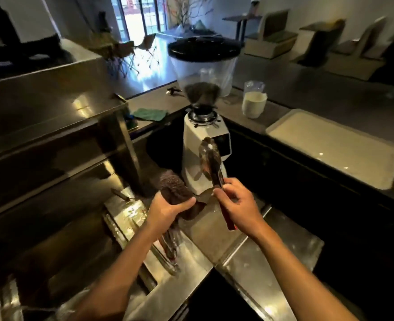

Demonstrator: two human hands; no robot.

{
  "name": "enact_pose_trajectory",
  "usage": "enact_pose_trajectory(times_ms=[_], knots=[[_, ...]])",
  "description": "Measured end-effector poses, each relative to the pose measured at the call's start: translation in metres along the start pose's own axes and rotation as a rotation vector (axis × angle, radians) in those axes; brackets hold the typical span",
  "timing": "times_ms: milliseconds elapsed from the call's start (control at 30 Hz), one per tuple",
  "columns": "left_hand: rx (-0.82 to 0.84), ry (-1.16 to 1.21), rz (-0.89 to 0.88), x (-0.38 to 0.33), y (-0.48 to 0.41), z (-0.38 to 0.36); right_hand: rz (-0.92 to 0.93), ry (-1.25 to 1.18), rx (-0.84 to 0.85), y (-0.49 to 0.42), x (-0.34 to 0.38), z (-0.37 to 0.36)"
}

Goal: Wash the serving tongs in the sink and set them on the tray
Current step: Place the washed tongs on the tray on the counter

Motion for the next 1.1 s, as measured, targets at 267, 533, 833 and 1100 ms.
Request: enact_pose_trajectory(times_ms=[267, 533, 833, 1100], knots=[[0.262, -0.001, -0.025, -0.03, -0.047, -0.164, -0.125, 0.062, -0.24, 0.058, -0.035, 0.161], [0.515, -0.03, -0.041, -0.049, -0.067, -0.312, -0.306, 0.17, -0.542, 0.133, -0.062, 0.284], [0.756, -0.015, 0.037, -0.063, -0.062, -0.455, -0.59, 0.218, -0.814, 0.202, -0.096, 0.403], [0.865, 0.067, 0.098, -0.065, -0.058, -0.544, -0.945, 0.587, -0.717, 0.218, -0.133, 0.489]])
Point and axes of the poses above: each hand's wrist, its own y-axis away from the middle knuckle, its own z-axis out of the back of the hand, x = y × z, the point moved 6 cm from there along -y, towards the middle knuckle, and after that the axes turned 9 degrees about x, right-handed, at the moved point
